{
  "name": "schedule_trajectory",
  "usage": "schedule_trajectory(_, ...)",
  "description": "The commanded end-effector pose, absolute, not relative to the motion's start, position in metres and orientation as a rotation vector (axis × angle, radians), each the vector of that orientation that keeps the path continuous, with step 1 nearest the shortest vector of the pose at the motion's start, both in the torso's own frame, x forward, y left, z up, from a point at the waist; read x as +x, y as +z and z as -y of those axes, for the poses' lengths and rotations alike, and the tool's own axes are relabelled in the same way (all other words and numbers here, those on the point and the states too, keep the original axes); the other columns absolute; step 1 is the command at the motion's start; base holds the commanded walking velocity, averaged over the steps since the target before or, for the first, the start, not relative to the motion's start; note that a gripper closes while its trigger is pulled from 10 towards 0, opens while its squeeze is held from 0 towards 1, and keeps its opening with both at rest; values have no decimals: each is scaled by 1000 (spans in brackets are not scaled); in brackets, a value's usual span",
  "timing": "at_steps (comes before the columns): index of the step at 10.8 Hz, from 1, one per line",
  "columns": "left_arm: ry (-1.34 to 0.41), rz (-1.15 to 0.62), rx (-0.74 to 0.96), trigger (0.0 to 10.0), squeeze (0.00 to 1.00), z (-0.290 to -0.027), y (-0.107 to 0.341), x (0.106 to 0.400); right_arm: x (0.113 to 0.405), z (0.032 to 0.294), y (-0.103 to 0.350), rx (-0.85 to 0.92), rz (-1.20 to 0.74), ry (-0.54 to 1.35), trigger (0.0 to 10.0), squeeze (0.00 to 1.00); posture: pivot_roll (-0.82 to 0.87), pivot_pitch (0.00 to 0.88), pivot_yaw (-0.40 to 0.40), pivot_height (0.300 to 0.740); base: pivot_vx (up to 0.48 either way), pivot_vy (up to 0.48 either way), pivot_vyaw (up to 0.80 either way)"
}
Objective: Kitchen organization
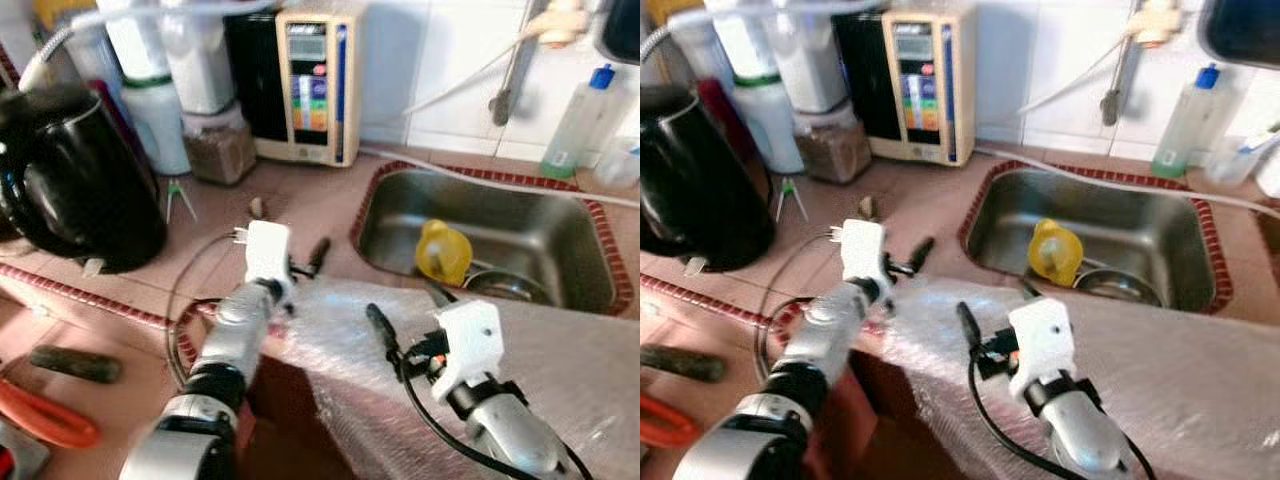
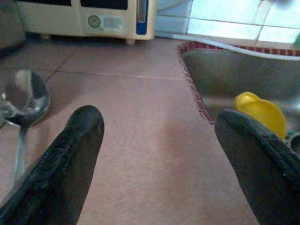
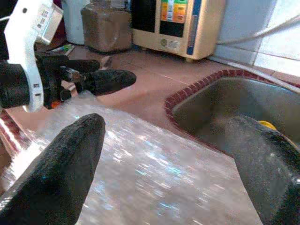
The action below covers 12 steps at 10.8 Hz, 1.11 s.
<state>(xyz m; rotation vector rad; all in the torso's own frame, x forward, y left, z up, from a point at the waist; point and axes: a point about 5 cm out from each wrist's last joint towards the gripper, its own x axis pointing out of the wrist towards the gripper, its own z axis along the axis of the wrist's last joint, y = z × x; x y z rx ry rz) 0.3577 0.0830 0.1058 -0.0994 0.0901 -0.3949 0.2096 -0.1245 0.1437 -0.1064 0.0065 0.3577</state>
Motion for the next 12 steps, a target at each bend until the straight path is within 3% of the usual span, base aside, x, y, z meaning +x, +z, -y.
schedule_trajectory(1,-404,-87,-93,10000,161,-77,108,358,210,126,143,-111,-10,349,10000,0,-120,0,79,740,0,0,0)
schedule_trajectory(2,-388,-87,-85,10000,0,-79,108,359,209,126,143,-110,-9,350,10000,0,-121,0,80,740,0,0,0)
schedule_trajectory(6,-199,-44,-36,10000,0,-108,123,377,201,126,140,-96,-35,372,10000,0,-149,0,66,740,0,0,0)
schedule_trajectory(12,-149,-169,-7,10000,0,-104,122,386,168,117,146,-50,-79,374,10000,0,-265,98,100,740,0,0,0)
